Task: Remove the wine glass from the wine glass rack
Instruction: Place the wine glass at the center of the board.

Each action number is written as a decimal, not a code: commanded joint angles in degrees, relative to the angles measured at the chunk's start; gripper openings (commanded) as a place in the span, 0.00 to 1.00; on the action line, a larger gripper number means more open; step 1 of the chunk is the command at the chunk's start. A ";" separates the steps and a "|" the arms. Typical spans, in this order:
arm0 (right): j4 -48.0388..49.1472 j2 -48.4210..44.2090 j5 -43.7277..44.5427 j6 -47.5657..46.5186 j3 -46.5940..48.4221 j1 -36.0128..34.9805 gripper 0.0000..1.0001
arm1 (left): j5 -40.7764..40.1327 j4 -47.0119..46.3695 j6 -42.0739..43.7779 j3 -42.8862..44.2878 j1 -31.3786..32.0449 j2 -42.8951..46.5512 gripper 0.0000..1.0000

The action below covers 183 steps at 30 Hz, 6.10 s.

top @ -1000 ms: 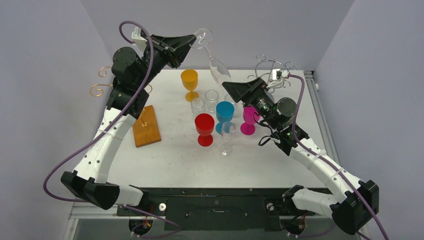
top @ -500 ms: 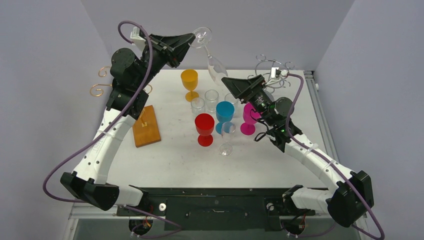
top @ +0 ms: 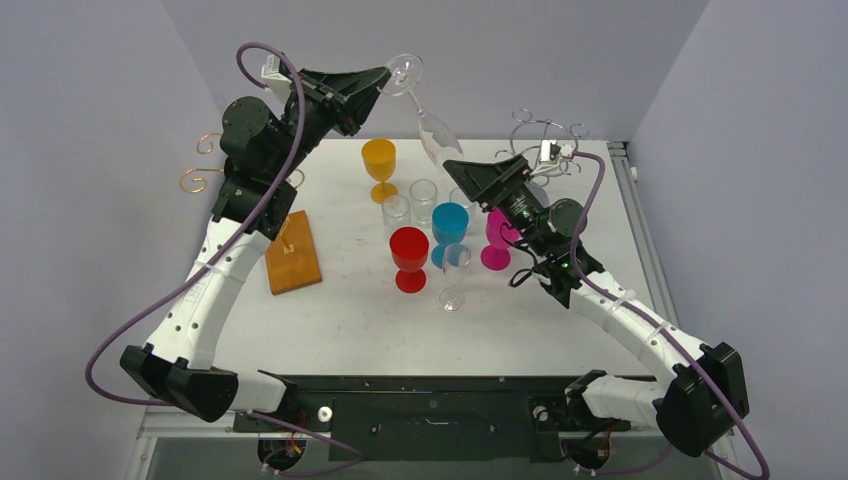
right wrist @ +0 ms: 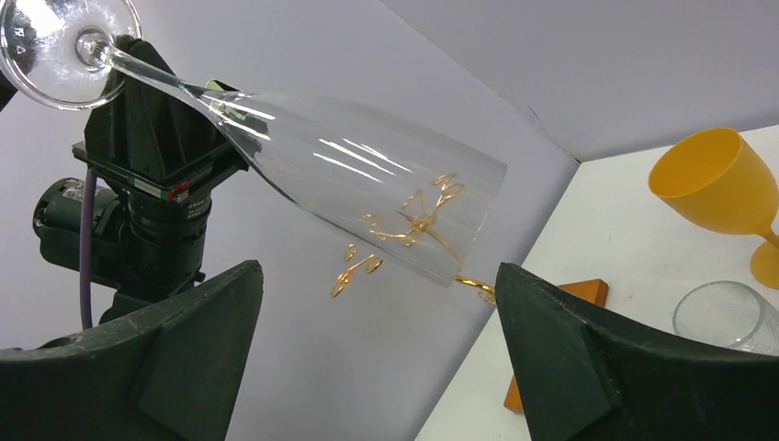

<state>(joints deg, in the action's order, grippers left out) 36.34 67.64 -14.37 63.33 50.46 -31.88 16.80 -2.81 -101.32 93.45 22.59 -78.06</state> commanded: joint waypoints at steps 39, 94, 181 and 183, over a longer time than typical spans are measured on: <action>32.12 4.42 -6.88 10.83 1.87 0.85 0.52 | 3.34 -12.01 -8.80 -4.23 0.27 2.86 0.00; -5.96 -21.52 2.75 -6.27 3.67 4.22 0.00 | 4.31 -12.76 -0.49 -12.25 -3.84 1.21 0.56; -98.71 16.13 17.01 -32.63 33.92 -4.86 0.10 | 4.58 30.64 64.10 -11.88 -3.43 15.40 0.96; -98.97 16.19 17.12 -32.73 34.43 -4.86 0.15 | 4.44 30.46 64.01 -12.03 -3.43 15.29 0.96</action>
<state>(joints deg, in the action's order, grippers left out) -63.26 83.94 2.50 31.57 81.89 -36.32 21.41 30.48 -37.80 81.25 18.83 -62.76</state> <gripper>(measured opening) 0.125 0.965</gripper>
